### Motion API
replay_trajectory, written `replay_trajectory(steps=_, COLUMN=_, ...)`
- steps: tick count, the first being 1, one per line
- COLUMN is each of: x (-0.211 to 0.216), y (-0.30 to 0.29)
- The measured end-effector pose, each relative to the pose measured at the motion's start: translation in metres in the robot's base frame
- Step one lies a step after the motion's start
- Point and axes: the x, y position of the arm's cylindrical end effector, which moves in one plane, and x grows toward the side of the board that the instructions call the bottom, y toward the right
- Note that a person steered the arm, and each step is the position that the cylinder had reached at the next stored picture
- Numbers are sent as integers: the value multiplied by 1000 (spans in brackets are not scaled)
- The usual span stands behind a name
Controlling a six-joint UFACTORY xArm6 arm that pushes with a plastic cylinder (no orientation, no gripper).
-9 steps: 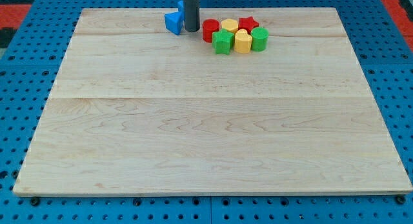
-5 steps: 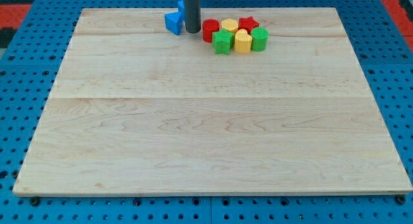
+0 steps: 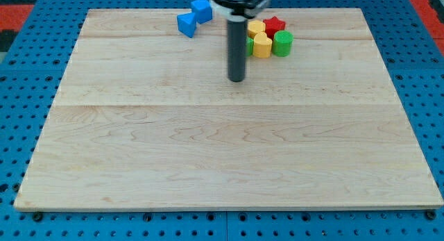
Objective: Push the yellow heart and the green circle slightly down
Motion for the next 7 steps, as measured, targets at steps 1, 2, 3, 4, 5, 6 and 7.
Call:
replay_trajectory(steps=1, x=-38, y=87)
replay_trajectory(steps=2, x=-100, y=139)
replay_trajectory(steps=3, x=-110, y=98)
replay_trajectory(steps=4, x=-92, y=70)
replay_trajectory(steps=5, x=-61, y=20)
replay_trajectory(steps=6, x=-12, y=16)
replay_trajectory(steps=7, x=23, y=23)
